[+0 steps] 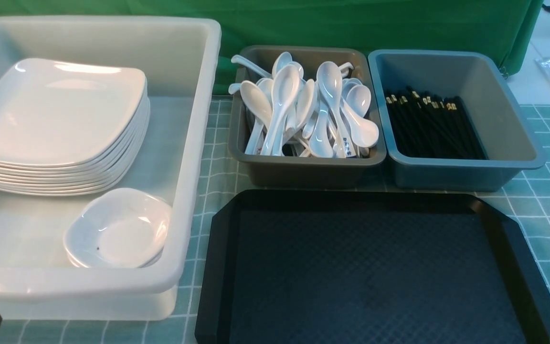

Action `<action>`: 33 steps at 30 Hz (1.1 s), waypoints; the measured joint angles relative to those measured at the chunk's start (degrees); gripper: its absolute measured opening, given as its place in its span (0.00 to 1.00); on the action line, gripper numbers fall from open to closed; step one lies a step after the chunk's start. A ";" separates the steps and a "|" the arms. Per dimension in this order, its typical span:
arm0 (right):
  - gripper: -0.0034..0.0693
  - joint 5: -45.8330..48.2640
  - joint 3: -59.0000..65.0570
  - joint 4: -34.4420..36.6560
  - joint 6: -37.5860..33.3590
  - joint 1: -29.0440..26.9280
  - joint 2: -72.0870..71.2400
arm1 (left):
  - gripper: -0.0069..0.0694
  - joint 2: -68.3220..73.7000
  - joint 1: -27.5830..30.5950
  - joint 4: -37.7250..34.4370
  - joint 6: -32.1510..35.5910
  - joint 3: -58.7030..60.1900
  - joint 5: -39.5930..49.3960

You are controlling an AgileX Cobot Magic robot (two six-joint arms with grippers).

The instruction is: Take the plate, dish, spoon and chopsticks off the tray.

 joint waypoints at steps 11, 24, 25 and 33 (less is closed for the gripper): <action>0.25 0.00 0.00 0.06 0.23 0.00 -0.05 | 0.11 0.00 0.00 0.30 0.23 0.00 0.11; 0.28 0.00 0.00 0.12 0.25 -0.04 -0.05 | 0.11 0.00 0.00 0.34 0.24 0.00 0.04; 0.28 0.00 0.00 0.12 0.25 -0.04 -0.05 | 0.11 0.00 0.00 0.34 0.24 0.00 0.04; 0.30 0.00 0.00 0.17 0.25 -0.04 -0.05 | 0.11 0.00 0.00 0.34 0.45 0.00 0.04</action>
